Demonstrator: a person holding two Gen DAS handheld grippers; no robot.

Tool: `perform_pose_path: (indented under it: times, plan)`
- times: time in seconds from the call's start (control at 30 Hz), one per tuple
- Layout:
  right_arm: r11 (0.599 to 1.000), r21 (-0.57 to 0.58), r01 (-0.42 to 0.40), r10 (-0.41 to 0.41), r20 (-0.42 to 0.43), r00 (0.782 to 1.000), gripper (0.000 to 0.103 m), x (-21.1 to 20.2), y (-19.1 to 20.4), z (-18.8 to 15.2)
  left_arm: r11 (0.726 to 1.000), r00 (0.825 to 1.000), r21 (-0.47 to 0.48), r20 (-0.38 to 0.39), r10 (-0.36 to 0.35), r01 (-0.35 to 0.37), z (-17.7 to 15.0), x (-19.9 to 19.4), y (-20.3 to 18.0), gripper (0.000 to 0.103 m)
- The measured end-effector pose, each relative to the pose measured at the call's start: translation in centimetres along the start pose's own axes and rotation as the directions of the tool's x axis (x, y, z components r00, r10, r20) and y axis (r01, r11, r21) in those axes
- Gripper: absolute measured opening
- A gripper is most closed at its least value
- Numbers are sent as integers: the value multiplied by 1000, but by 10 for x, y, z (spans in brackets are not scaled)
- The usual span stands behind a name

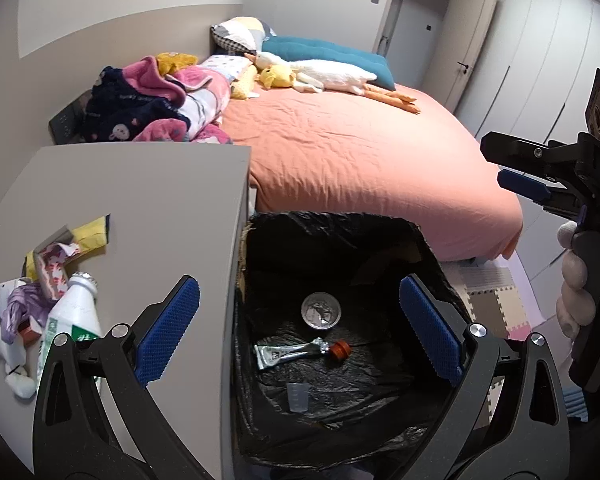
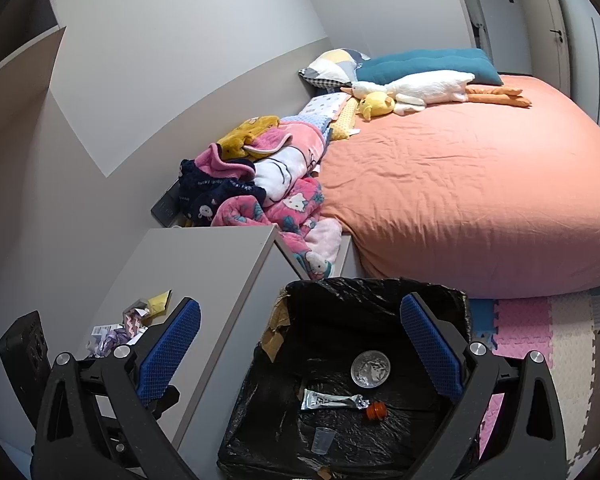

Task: Collect trash
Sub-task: 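Move both open tools back over the table trash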

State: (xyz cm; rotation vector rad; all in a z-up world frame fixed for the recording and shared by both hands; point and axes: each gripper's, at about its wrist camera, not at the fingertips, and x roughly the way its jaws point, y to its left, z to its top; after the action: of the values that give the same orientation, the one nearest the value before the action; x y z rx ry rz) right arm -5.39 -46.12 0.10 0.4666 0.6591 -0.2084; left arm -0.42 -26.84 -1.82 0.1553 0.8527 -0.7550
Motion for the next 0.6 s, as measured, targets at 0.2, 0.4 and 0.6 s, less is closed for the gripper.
perform_pose_path:
  times: [0.2,0.4,0.6]
  plan:
    - [1000,-18,-16,16,-21,1000,100,9,14,-3,1000,1000,-22,4,11,-11,-5,-8,13,96]
    - [998,-46,-36,33,-47,998,100,22,36,-8,998,999,-46,7,36,-35,-13,-16,31,96]
    - [994,-79,-75,70,-72,995,100,35,62,-13,995,998,-71,8,68,-67,-20,-26,50,96]
